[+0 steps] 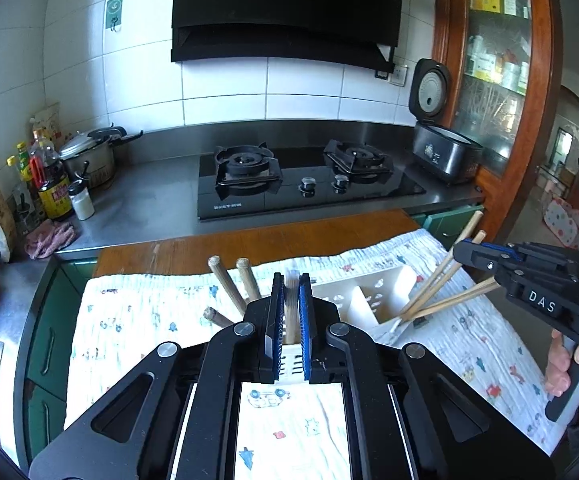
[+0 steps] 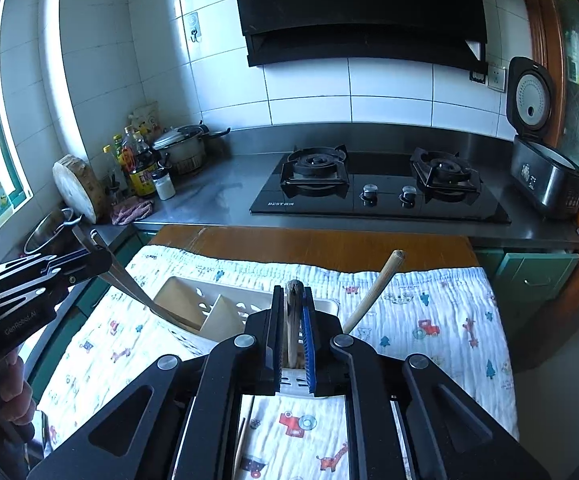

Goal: Organize utensils
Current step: 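Lower the chopsticks into the holder and open both tools, then move both open tools back to the last chopsticks, then close the right tool on a chopstick while the left tool closes on the last one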

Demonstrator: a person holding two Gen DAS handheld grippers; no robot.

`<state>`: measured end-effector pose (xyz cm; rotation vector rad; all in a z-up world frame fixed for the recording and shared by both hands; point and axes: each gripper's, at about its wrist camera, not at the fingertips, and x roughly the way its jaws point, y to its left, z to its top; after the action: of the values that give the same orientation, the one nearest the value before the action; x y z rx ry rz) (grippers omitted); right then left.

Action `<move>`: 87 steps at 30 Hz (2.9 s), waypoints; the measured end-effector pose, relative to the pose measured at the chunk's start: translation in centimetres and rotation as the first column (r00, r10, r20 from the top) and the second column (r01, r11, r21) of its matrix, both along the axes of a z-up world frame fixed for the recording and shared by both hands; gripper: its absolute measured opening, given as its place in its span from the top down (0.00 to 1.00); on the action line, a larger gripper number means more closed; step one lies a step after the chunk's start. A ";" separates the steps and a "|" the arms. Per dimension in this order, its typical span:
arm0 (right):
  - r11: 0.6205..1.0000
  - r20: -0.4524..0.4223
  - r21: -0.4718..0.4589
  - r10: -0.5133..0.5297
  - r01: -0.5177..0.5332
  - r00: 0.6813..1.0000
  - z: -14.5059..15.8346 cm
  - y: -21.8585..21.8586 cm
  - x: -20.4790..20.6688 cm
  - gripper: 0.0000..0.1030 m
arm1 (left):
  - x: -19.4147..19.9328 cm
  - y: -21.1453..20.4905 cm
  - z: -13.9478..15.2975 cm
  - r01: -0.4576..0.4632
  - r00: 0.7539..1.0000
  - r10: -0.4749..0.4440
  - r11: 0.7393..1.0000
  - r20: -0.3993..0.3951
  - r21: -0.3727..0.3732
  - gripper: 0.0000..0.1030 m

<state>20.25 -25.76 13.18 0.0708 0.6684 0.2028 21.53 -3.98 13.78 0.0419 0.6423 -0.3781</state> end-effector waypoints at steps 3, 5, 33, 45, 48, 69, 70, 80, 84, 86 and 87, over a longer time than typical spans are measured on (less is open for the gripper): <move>1.000 0.028 -0.009 -0.010 0.010 1.000 0.8 -0.1 -0.8 0.78 | -0.4 0.0 0.4 0.004 1.000 -0.004 1.000 0.010 -0.002 0.92; 1.000 0.049 -0.019 -0.009 0.010 0.999 1.4 -0.3 -1.6 0.76 | -0.7 0.2 0.7 -0.001 1.000 0.001 1.000 0.019 -0.011 0.92; 0.994 -0.143 -0.069 0.077 -0.087 0.987 -14.1 6.0 -17.5 0.66 | -14.9 8.0 -5.9 -0.148 0.989 0.147 0.987 -0.008 -0.068 0.77; 0.996 -0.229 -0.038 0.066 -0.077 0.971 -18.2 7.6 -17.2 0.79 | -17.5 9.0 -9.8 -0.179 0.982 0.174 0.981 -0.072 -0.073 0.77; 0.997 -0.239 -0.049 0.051 -0.064 0.970 -18.8 7.6 -16.9 0.81 | -17.7 9.0 -10.5 -0.178 0.981 0.170 0.981 -0.092 -0.076 0.77; 0.990 -0.230 -0.130 0.017 -0.048 0.973 -19.9 8.4 -17.0 0.92 | -18.3 7.2 -13.9 -0.154 0.973 0.137 0.985 -0.185 -0.081 0.77; 0.990 -0.226 -0.132 0.018 -0.048 0.974 -19.8 8.4 -17.1 0.92 | -18.3 7.1 -14.1 -0.153 0.973 0.136 0.985 -0.188 -0.078 0.77; 0.991 -0.163 -0.128 0.014 -0.035 0.986 -17.6 6.7 -18.3 0.93 | -18.9 3.7 -15.8 -0.075 0.969 0.053 0.994 -0.241 -0.082 0.77; 0.993 -0.127 -0.117 0.010 -0.025 0.992 -16.1 5.7 -18.9 0.93 | -19.1 1.7 -16.5 -0.030 0.963 0.003 0.995 -0.269 -0.097 0.77; 0.994 -0.101 -0.112 0.009 -0.020 0.995 -15.0 5.2 -19.2 0.93 | -19.2 0.6 -16.8 -0.009 0.960 -0.016 0.996 -0.278 -0.091 0.77; 0.994 -0.092 -0.112 0.008 -0.018 0.996 -14.6 5.1 -19.4 0.93 | -19.2 0.1 -17.0 -0.002 0.959 -0.025 0.996 -0.282 -0.093 0.77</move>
<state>0.87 -20.62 -1.47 -0.0326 0.7704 0.1751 2.28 -3.90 -3.24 -0.0984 0.9074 -0.4286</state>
